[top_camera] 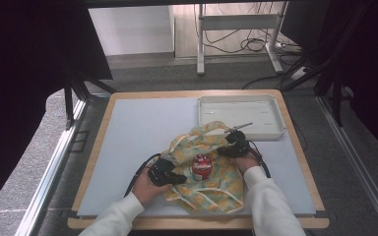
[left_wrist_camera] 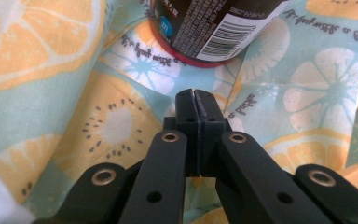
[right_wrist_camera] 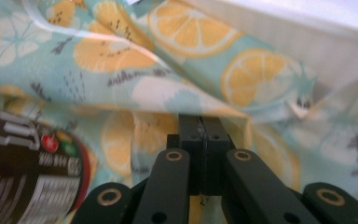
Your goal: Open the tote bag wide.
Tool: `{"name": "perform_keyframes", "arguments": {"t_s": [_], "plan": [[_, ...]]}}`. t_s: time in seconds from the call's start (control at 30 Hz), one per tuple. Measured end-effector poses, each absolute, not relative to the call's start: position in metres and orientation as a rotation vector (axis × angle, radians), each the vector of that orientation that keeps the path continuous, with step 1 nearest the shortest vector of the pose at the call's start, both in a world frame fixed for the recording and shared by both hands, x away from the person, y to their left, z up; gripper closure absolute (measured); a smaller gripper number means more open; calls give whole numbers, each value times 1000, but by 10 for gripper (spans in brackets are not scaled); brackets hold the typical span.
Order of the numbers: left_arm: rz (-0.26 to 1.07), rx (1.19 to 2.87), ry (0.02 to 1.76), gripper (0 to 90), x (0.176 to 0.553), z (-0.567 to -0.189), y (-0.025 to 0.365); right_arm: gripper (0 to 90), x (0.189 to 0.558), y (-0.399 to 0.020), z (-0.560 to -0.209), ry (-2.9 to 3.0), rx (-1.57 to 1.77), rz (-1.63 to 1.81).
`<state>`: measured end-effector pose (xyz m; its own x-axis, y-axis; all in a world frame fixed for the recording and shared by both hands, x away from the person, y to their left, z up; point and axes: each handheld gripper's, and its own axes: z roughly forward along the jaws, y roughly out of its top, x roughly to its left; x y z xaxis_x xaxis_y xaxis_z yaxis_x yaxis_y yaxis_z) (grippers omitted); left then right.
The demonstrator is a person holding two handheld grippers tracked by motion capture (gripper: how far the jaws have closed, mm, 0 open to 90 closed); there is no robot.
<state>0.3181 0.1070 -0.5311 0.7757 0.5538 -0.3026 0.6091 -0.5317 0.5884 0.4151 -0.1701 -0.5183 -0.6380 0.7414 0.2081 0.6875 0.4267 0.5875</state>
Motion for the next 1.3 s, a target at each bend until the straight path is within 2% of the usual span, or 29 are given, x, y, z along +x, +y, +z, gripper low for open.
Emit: {"name": "perform_keyframes", "arguments": {"t_s": [0.27, 0.7, 1.03, 1.3], "plan": [[-89, 2261, 869, 900, 318, -531, 107, 892, 406, -178, -512, 2564, 1266, 1046], [-18, 2153, 831, 900, 309, -504, 116, 892, 378, -189, -467, 2447, 1142, 1194], [85, 2057, 838, 900, 298, -478, 146, 891, 350, -202, -452, 2413, 1079, 1272], [171, 2005, 894, 857, 290, -469, 171, 882, 330, -210, -452, 2413, 1029, 1297]]}}
